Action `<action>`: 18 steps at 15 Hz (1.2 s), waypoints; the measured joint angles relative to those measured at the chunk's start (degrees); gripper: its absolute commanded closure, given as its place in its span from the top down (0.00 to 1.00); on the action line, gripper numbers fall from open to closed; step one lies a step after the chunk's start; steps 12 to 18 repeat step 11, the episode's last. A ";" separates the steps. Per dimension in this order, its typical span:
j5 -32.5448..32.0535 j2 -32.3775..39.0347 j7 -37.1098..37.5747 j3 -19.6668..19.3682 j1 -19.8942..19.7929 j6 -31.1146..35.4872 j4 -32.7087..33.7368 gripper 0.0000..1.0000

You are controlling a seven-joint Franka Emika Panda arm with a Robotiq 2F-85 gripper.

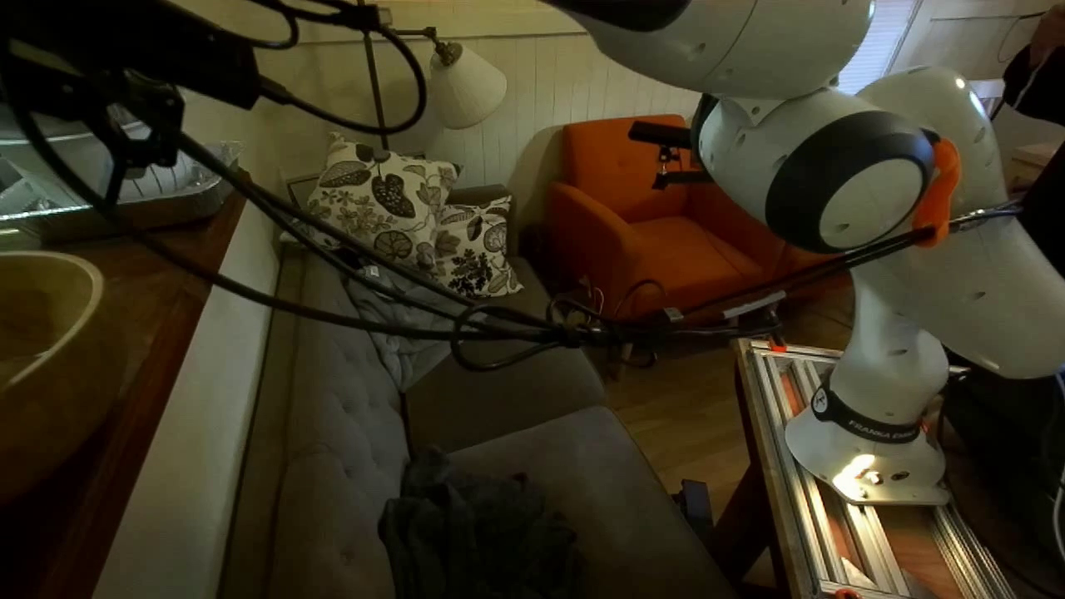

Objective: Pick the bowl and put it on the shelf

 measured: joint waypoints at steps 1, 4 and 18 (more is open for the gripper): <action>0.00 -0.86 -3.03 0.04 0.15 -2.20 0.01 1.00; -0.18 -4.54 -11.68 -0.02 0.18 -10.13 0.02 1.00; -3.59 -13.52 -34.04 -1.84 -1.07 -24.63 -0.05 1.00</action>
